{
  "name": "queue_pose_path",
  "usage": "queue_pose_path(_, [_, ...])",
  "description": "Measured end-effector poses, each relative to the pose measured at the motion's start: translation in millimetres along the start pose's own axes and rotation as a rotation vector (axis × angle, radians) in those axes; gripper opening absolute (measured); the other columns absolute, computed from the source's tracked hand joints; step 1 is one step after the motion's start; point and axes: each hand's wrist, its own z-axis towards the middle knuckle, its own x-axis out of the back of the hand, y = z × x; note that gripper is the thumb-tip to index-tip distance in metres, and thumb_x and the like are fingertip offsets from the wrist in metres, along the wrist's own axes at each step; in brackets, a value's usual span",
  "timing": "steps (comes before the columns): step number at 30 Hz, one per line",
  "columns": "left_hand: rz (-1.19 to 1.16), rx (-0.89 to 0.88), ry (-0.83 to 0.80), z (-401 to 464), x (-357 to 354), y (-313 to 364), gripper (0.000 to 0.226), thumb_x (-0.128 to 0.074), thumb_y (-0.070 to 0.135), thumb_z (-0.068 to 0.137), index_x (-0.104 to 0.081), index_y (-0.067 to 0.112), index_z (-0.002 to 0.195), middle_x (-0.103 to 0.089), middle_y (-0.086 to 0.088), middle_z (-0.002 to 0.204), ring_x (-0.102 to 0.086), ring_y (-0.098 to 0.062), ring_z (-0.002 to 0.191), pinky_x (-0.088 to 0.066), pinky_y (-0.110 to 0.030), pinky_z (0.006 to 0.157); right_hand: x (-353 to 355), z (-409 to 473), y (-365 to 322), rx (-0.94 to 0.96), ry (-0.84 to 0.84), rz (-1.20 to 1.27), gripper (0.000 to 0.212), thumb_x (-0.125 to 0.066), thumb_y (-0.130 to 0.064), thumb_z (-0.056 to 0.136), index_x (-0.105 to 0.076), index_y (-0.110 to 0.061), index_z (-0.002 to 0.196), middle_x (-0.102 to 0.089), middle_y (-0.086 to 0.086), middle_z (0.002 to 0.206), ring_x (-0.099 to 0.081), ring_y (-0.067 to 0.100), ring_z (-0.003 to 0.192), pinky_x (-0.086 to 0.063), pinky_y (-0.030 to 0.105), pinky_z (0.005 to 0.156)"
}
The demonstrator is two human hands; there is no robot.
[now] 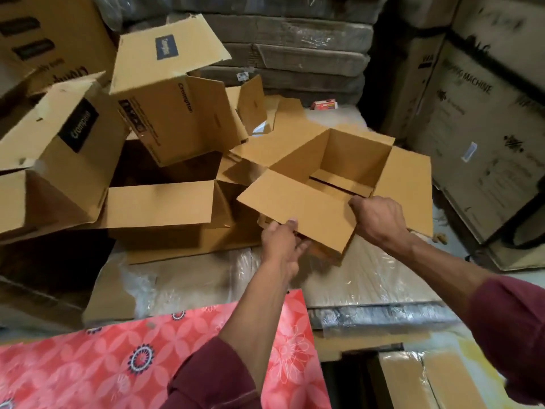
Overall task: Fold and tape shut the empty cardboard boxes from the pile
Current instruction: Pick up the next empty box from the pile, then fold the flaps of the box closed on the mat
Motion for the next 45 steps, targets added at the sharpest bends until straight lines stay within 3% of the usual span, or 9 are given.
queue_pose_path(5, [0.008, -0.131, -0.112, -75.6, 48.7, 28.5, 0.014, -0.057, 0.009, 0.105, -0.067, 0.019, 0.103, -0.075, -0.006, 0.101, -0.068, -0.021, 0.085, -0.049, -0.027, 0.056, 78.3, -80.2, -49.7, -0.128, 0.085, -0.002, 0.021, -0.073, -0.024, 0.075, -0.066, -0.022, 0.095, -0.064, 0.006, 0.075, -0.063, 0.034, 0.07, -0.053, 0.035, 0.057])
queue_pose_path(10, [0.072, -0.168, -0.158, -171.1, 135.5, 55.5, 0.013, -0.057, 0.016, 0.105, -0.068, 0.02, 0.101, -0.074, -0.007, 0.114, -0.068, -0.023, 0.099, -0.047, -0.035, 0.068, 140.8, -192.7, -139.7, -0.179, 0.061, 0.003, 0.02, -0.07, -0.024, 0.071, -0.066, -0.021, 0.09, -0.067, 0.005, 0.073, -0.066, 0.034, 0.07, -0.051, 0.034, 0.055])
queue_pose_path(13, [0.12, -0.197, -0.102, -221.5, 197.2, 78.0, 0.015, -0.057, 0.015, 0.104, -0.072, 0.015, 0.102, -0.078, -0.007, 0.108, -0.073, -0.024, 0.1, -0.06, -0.037, 0.077, 161.3, -252.8, -207.5, -0.135, 0.016, -0.016, 0.012, -0.066, -0.024, 0.077, -0.067, -0.016, 0.086, -0.07, 0.007, 0.077, -0.069, 0.034, 0.073, -0.046, 0.032, 0.055])
queue_pose_path(18, [0.166, -0.269, 0.025, -275.8, 305.6, 112.9, 0.02, -0.057, 0.012, 0.1, -0.073, 0.012, 0.088, -0.077, -0.006, 0.089, -0.07, -0.017, 0.073, -0.052, -0.024, 0.054, 178.4, -316.1, -319.5, -0.001, -0.023, 0.062, 0.015, -0.067, -0.026, 0.085, -0.07, -0.018, 0.096, -0.073, 0.01, 0.096, -0.071, 0.036, 0.091, -0.045, 0.034, 0.063])
queue_pose_path(21, [0.128, -0.283, 0.109, -298.4, 363.4, 126.9, 0.018, -0.057, 0.012, 0.1, -0.067, 0.012, 0.085, -0.071, -0.009, 0.085, -0.067, -0.023, 0.072, -0.054, -0.035, 0.07, 179.9, -338.0, -379.0, 0.094, -0.026, 0.099, 0.013, -0.061, -0.019, 0.087, -0.066, -0.019, 0.099, -0.073, 0.008, 0.1, -0.07, 0.034, 0.097, -0.049, 0.037, 0.074])
queue_pose_path(25, [0.094, -0.326, 0.225, -328.0, 425.0, 139.2, 0.012, -0.062, 0.008, 0.094, -0.069, 0.01, 0.103, -0.072, -0.007, 0.091, -0.068, -0.022, 0.078, -0.059, -0.04, 0.071, 184.2, -353.7, -460.0, 0.207, -0.024, 0.139, 0.025, -0.046, -0.008, 0.094, -0.064, -0.02, 0.106, -0.073, 0.006, 0.103, -0.068, 0.031, 0.099, -0.04, 0.038, 0.093])
queue_pose_path(29, [0.041, -0.284, 0.374, -349.3, 482.8, 157.7, 0.018, -0.051, -0.005, 0.088, -0.063, 0.008, 0.087, -0.065, -0.014, 0.077, -0.064, -0.028, 0.067, -0.061, -0.053, 0.069, 184.4, -367.2, -533.1, 0.309, -0.094, 0.221, 0.034, -0.041, -0.004, 0.094, -0.069, -0.021, 0.105, -0.075, 0.004, 0.106, -0.07, 0.027, 0.104, -0.04, 0.04, 0.099])
queue_pose_path(36, [0.281, -0.311, 0.652, -383.3, 585.0, 192.2, 0.018, -0.049, -0.01, 0.083, -0.053, 0.005, 0.074, -0.047, -0.013, 0.074, -0.04, -0.023, 0.061, -0.033, -0.03, 0.06, 179.8, -372.6, -611.3, 0.634, -0.526, 0.642, 0.049, -0.066, -0.055, 0.081, -0.073, -0.025, 0.12, -0.078, -0.006, 0.104, -0.072, 0.018, 0.102, -0.059, 0.035, 0.087])
queue_pose_path(45, [0.523, -0.225, 0.749, -333.2, 702.3, 221.5, 0.02, -0.058, 0.016, 0.095, -0.072, 0.003, 0.101, -0.074, -0.015, 0.091, -0.072, -0.035, 0.083, -0.062, -0.048, 0.072, 148.0, -315.2, -602.2, 0.658, -0.472, 0.212, 0.06, -0.058, -0.073, 0.087, -0.06, -0.035, 0.133, -0.064, -0.006, 0.132, -0.058, 0.018, 0.124, -0.047, 0.041, 0.103])
